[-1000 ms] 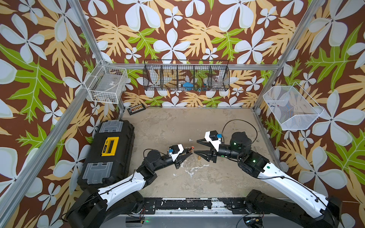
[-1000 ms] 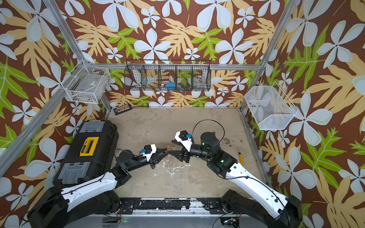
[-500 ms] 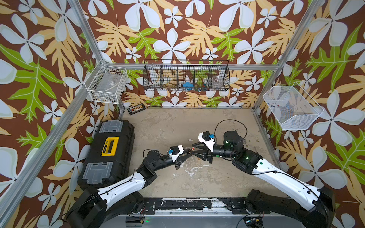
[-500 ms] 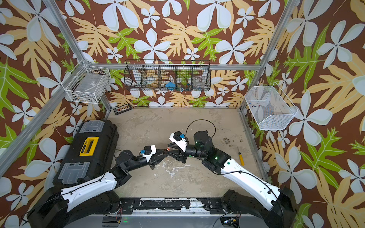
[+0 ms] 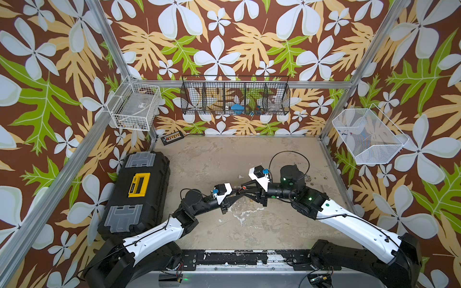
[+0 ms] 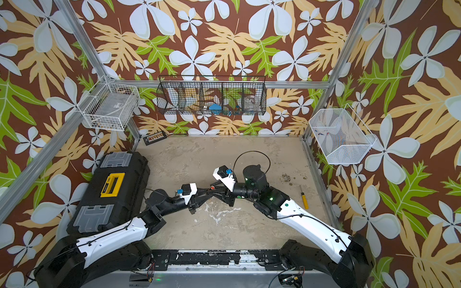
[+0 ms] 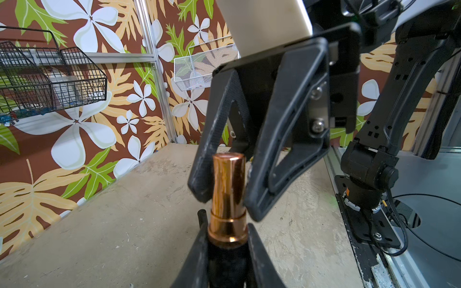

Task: Open the lipstick cap
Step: Place the lipstick at the center of the board.

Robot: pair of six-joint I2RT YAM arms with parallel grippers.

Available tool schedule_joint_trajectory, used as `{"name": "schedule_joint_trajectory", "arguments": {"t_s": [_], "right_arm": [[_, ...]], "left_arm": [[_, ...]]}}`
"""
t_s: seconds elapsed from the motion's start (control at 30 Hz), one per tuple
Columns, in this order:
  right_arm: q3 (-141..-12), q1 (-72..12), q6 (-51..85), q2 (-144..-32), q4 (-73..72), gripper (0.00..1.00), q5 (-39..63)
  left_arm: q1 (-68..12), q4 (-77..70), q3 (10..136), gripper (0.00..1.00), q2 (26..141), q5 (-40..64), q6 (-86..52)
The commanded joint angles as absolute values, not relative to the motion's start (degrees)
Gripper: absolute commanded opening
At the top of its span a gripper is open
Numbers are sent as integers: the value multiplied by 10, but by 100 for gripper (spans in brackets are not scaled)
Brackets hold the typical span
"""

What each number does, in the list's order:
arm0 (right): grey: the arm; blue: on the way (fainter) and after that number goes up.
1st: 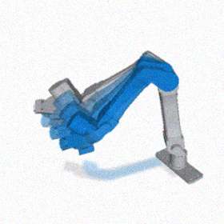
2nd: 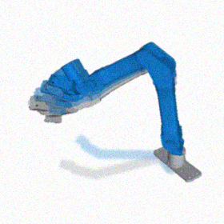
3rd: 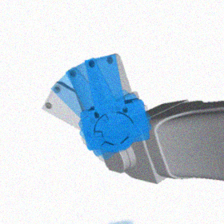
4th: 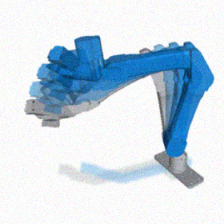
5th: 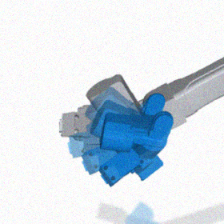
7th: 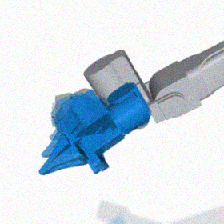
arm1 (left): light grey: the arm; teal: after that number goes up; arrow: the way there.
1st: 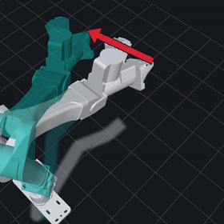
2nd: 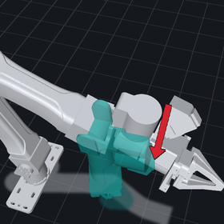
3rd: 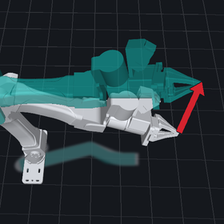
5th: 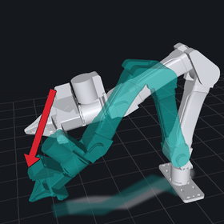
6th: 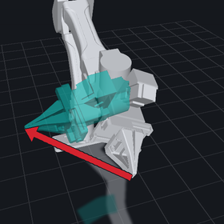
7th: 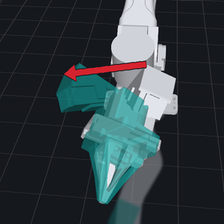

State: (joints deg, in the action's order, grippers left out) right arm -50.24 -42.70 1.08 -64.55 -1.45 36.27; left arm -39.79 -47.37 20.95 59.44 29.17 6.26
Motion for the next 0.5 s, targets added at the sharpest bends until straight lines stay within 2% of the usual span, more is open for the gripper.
{"name": "schedule_joint_trajectory", "arguments": {"t_s": [0.0,0.47], "right_arm": [[-509,-427,12,-651,-25,32,377],[-510,-432,21,-652,-20,31,374]], "left_arm": [[-398,-491,213,11,591,295,63],[-398,-484,213,11,586,292,66]]}}
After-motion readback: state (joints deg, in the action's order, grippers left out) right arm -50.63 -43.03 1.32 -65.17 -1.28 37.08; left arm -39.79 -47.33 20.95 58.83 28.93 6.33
